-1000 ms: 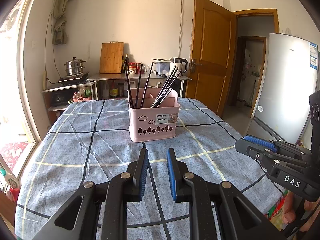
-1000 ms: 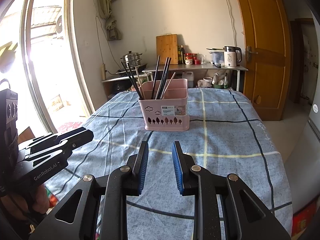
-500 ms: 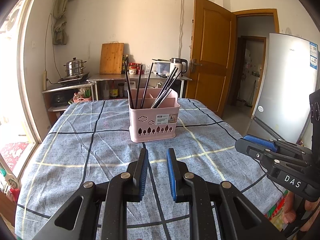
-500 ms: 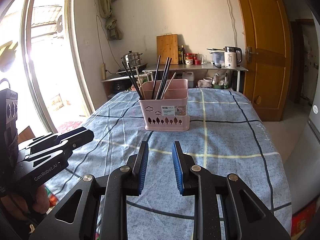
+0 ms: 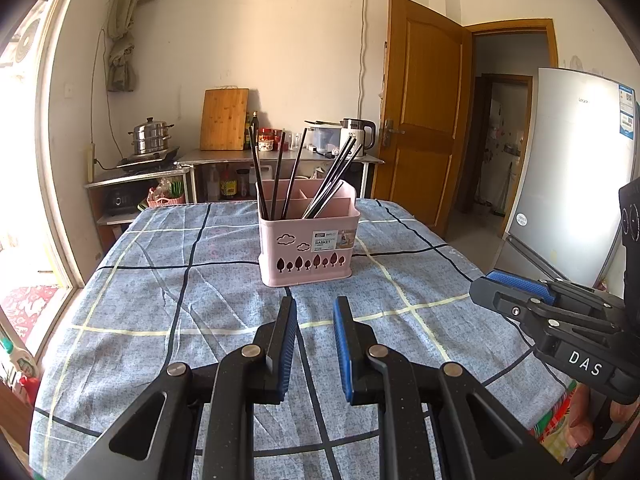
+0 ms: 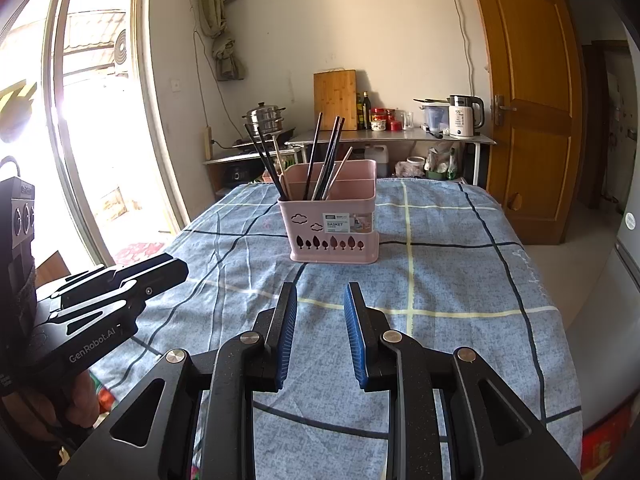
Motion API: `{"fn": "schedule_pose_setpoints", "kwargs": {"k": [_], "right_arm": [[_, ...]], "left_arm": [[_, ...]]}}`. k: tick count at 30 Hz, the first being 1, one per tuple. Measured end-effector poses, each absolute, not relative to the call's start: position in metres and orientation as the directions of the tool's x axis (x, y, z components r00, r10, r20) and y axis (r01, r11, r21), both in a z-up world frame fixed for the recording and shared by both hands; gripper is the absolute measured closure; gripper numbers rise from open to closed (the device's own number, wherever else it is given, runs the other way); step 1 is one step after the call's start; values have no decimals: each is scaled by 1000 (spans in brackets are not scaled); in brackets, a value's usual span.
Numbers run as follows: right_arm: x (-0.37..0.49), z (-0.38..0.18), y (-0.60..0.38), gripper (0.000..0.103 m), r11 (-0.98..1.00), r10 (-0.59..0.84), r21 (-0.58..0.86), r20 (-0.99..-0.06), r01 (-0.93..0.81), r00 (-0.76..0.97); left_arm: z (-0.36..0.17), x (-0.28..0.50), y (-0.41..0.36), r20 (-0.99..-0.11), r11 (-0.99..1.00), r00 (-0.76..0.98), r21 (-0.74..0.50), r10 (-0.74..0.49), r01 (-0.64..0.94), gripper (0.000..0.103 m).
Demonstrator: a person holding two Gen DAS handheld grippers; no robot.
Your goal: Organize utensils
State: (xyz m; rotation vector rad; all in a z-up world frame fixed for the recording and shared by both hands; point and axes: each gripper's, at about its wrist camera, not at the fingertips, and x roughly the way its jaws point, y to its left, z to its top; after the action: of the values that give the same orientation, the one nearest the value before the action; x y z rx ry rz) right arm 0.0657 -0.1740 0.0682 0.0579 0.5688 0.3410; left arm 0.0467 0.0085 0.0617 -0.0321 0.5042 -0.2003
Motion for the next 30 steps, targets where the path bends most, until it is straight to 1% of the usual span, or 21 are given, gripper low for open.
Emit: {"fn": "schedule_pose_setpoints", "kwargs": {"k": [30], "right_arm": [[61,68,-174,78,944,327,144,-524,-297,786]], "left_arm": [[56,42,6,-468,979,860,-80,-202,186,85]]}}
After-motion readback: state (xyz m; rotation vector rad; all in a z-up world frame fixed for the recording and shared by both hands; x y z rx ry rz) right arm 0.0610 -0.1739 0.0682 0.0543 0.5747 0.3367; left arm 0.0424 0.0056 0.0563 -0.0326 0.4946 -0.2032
